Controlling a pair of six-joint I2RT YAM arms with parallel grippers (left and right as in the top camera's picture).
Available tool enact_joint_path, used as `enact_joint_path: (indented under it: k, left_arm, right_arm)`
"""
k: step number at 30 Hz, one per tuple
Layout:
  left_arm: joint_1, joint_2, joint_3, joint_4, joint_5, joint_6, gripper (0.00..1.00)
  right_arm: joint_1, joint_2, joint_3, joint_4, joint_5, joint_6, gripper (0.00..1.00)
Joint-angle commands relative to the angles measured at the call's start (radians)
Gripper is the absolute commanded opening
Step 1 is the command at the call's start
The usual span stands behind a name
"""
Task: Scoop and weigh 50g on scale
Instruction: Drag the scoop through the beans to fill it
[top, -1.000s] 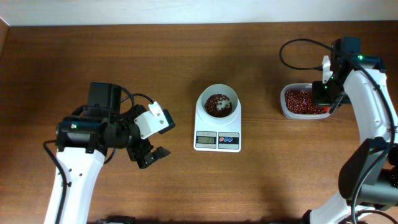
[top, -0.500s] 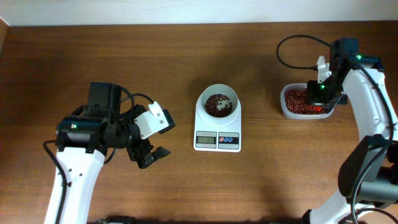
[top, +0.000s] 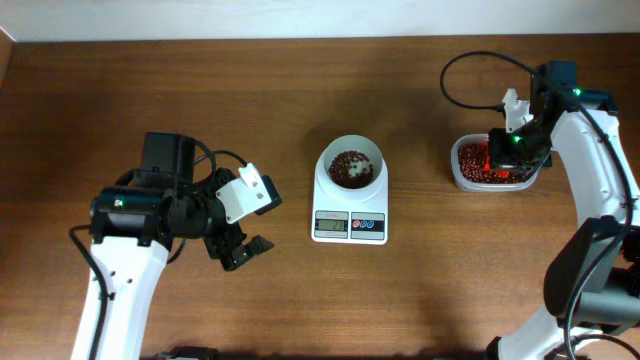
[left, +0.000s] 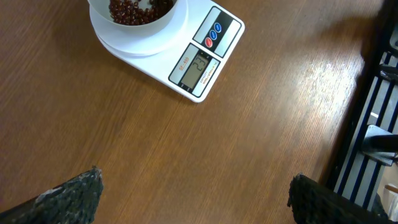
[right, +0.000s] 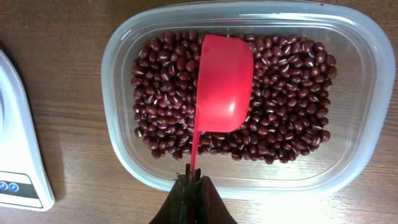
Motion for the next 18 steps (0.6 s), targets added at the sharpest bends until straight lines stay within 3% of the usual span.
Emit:
enact_joint_path:
  k: [1,11,18]
  left_arm:
    - [0.005,-0.002,0.016,-0.002,0.003,-0.006,0.99]
    - [0.006,-0.002,0.016,-0.002,0.003,-0.005,0.99]
    - [0.006,-0.002,0.016,-0.002,0.003,-0.005,0.99]
  right_arm:
    - [-0.008,0.014,-0.011,0.0,-0.041,-0.013,0.04]
    - [-0.029,0.015,-0.04,-0.01,-0.115,-0.054,0.04]
    - [-0.133,0.015,-0.099,0.003,-0.234,-0.054,0.04]
